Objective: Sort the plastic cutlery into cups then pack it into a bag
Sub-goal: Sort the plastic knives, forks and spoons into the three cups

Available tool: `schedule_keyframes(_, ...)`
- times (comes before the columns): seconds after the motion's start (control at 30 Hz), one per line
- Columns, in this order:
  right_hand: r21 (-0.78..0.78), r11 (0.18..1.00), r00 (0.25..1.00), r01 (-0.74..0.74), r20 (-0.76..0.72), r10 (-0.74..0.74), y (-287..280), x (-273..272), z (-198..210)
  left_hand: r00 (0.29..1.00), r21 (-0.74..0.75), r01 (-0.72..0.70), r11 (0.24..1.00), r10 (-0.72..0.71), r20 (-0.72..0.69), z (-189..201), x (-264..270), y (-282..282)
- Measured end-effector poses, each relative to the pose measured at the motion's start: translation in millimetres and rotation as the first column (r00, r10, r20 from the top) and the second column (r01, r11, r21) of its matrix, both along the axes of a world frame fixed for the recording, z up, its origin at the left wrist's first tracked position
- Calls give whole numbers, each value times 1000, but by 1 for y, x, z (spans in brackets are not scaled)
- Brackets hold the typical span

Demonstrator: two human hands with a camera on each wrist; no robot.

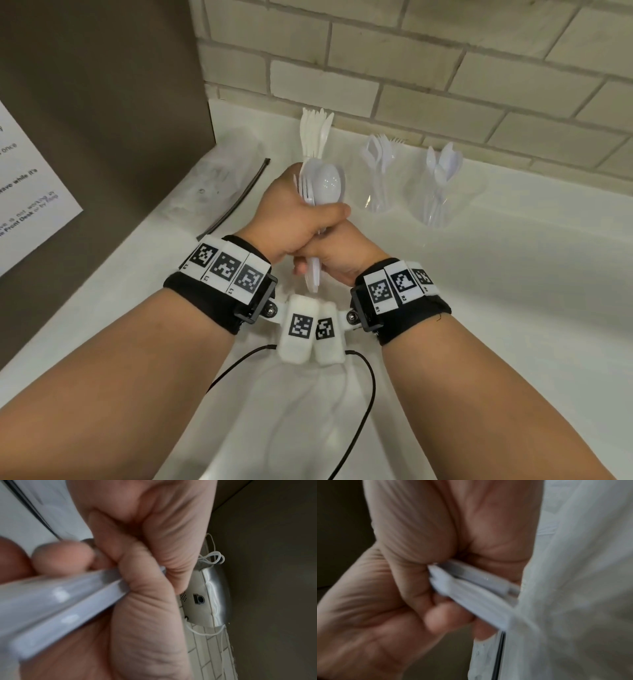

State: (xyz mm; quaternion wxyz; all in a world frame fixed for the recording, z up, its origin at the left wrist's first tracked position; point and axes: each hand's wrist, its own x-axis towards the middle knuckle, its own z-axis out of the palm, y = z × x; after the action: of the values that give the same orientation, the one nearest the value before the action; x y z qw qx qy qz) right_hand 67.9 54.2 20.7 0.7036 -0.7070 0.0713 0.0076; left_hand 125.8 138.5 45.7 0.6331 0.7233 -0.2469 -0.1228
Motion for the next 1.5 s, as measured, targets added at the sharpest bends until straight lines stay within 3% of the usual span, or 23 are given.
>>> schedule_keyframes(0.1,-109,990,992,94,-68,-102,-3,2,-5,986,-218,-108,970,76,-150,4,5,-2)
schedule_keyframes(0.17,-162,980,988,114,-86,-129,-2,2,-7,978,-310,-102,945,39,-204,7,7,-1)
schedule_keyframes(0.27,-39,991,990,129,-48,-131,0,1,-3,974,-221,117,968,-155,-166,5,9,2)
schedule_keyframes(0.33,29,998,998,49,-52,-47,0,-2,0,933,-109,289,951,-305,-191,1,8,6)
schedule_keyframes(0.43,96,982,979,-163,-108,173,2,-9,0,901,-153,328,932,-358,-247,1,3,8)
schedule_keyframes(0.5,81,983,977,-167,-117,176,4,-8,-1,916,-189,264,946,-307,-258,0,-1,6)
schedule_keyframes(0.57,-119,989,987,-92,-139,75,3,-5,0,944,-272,101,957,-179,-279,2,-3,5)
schedule_keyframes(0.63,-342,939,983,-41,-182,-23,-4,-4,5,956,-309,-146,940,53,-290,-1,6,7)
schedule_keyframes(0.73,-345,910,961,232,-65,-270,-11,-2,18,947,-139,-316,939,302,-114,-12,25,13)
schedule_keyframes(0.8,-261,881,918,394,58,-393,-10,0,29,958,63,-283,957,279,69,-22,29,15)
schedule_keyframes(0.87,-237,874,905,425,102,-413,-6,5,35,959,232,-227,946,176,222,-25,21,15)
schedule_keyframes(0.93,-248,880,915,404,109,-389,-3,9,34,965,282,-124,951,50,257,-24,11,13)
schedule_keyframes(1.03,-228,889,917,398,127,-378,-7,10,29,983,122,175,977,-181,43,-22,3,18)
schedule_keyframes(1.13,-172,911,926,375,115,-360,-13,6,25,919,-51,361,931,-365,-147,-22,0,26)
schedule_keyframes(1.23,-189,872,891,452,134,-433,-14,6,24,930,-53,318,947,-322,-175,-26,-1,23)
schedule_keyframes(1.33,-320,743,809,588,230,-541,-13,7,27,980,8,137,991,-135,-150,-33,6,15)
schedule_keyframes(1.5,-484,716,862,502,217,-458,-8,5,27,992,101,108,989,-101,-70,-36,8,10)
